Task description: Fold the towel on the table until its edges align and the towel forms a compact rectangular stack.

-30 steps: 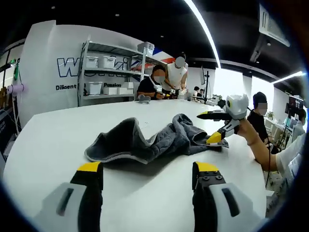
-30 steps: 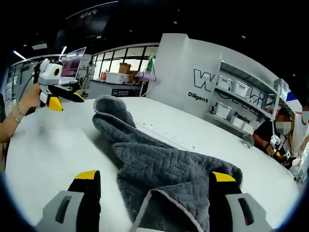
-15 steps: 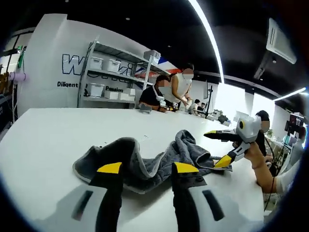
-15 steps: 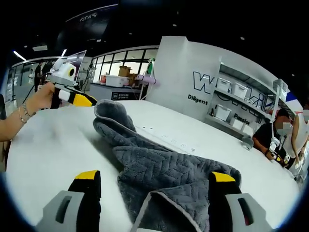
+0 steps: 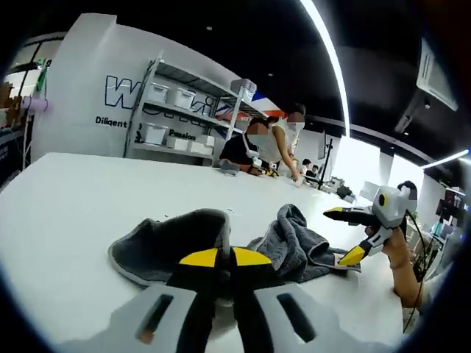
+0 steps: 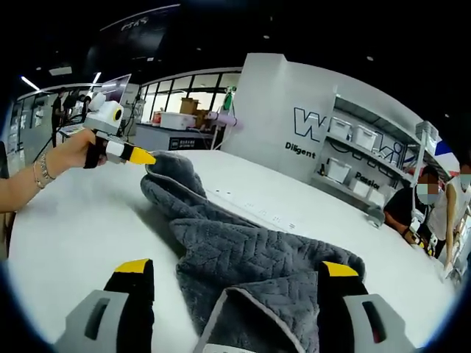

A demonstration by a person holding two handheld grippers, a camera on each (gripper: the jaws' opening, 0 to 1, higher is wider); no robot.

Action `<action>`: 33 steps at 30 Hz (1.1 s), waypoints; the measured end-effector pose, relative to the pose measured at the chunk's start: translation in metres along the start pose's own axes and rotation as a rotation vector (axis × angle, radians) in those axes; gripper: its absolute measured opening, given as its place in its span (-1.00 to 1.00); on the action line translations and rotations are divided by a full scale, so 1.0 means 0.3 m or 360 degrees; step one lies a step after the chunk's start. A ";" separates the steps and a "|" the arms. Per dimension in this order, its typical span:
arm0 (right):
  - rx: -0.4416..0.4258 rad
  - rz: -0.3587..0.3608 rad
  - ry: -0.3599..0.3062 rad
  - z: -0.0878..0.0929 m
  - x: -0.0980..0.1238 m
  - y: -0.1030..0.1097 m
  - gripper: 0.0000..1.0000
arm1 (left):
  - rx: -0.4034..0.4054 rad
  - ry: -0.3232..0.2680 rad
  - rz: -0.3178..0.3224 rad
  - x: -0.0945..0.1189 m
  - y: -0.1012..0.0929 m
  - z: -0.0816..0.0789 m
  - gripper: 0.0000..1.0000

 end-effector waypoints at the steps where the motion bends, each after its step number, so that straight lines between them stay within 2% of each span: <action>1: 0.0001 0.0001 0.0001 0.000 0.000 -0.001 0.92 | 0.0024 -0.0029 0.0019 0.003 -0.007 -0.011 -0.88; 5: 0.0002 0.0006 0.0004 0.003 0.001 -0.004 0.92 | 0.0245 -0.0257 0.0212 0.041 -0.088 -0.103 -0.89; 12: -0.0005 0.0012 -0.0001 0.003 0.006 -0.012 0.92 | 0.0203 -0.0465 0.0172 0.098 -0.157 -0.216 -0.89; 15: -0.0020 0.0025 -0.0025 -0.006 0.014 -0.025 0.90 | 0.0164 -0.0590 0.0092 0.142 -0.161 -0.271 -0.89; 21: -0.0029 0.0015 -0.0032 -0.008 0.019 -0.027 0.92 | 0.0109 -0.0801 -0.0005 0.248 -0.175 -0.373 -0.90; 28: -0.0028 -0.0047 -0.0033 -0.009 0.010 -0.002 0.98 | 0.0051 -0.0950 -0.0123 0.367 -0.163 -0.476 -0.90; 33: -0.0028 -0.0064 -0.0036 -0.011 0.007 0.006 0.99 | -0.0032 -0.1027 -0.0337 0.463 -0.104 -0.536 -0.90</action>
Point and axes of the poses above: the point that each gripper's makers call its tool centre point, and the gripper's own axes: x roughly backward along the fingers, y roughly to its left, z roughly out of its underside, the point moved 1 cm from there along x, roughly backward along the fingers, and after that the axes turned 10 degrees about y, right-handed, at the moved point
